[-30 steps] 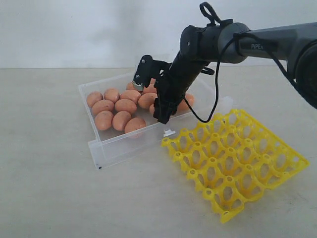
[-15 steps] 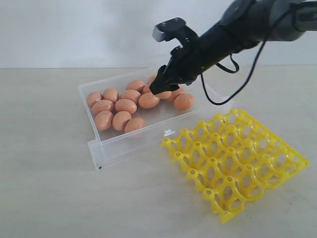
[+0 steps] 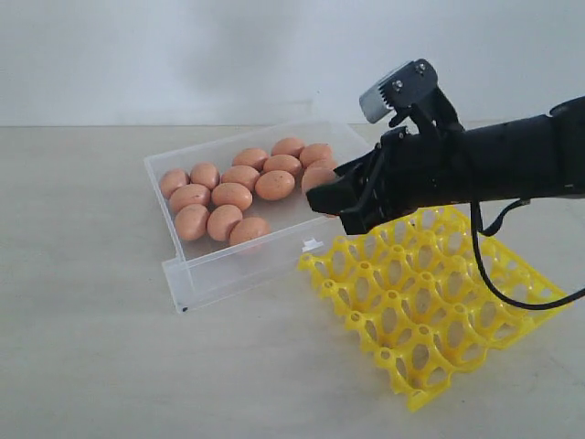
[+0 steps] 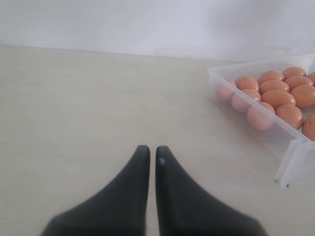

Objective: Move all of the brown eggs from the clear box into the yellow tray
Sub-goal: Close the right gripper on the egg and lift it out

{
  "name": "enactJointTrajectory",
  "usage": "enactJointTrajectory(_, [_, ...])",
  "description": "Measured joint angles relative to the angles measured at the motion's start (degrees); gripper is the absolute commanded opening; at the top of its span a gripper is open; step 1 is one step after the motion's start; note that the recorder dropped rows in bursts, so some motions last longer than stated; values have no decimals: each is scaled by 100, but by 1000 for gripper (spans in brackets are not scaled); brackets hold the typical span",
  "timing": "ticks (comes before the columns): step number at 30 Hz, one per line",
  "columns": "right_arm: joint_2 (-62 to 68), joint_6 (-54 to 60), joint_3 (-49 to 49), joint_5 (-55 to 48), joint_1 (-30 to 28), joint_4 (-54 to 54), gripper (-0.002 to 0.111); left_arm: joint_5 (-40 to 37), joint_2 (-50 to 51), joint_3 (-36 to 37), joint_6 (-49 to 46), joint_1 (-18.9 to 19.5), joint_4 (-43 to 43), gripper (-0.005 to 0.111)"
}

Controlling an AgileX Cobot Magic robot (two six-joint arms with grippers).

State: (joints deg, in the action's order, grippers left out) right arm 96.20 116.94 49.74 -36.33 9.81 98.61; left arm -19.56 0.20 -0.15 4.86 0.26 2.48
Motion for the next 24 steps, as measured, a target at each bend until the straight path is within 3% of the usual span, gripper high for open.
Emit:
enactJointTrajectory(12, [-6, 34, -40, 2308, 0, 82, 0, 0, 0, 0, 0, 0, 0, 4])
enactJointTrajectory(17, [-346, -312, 147, 4464, 0, 82, 0, 0, 0, 0, 0, 0, 0, 4])
enactJointTrajectory(20, [-356, -1603, 431, 5750, 0, -702, 0, 0, 0, 0, 0, 0, 0, 4])
enactJointTrajectory(24, [-359, -5179, 630, 6778, 0, -3025, 0, 0, 0, 0, 0, 0, 0, 4])
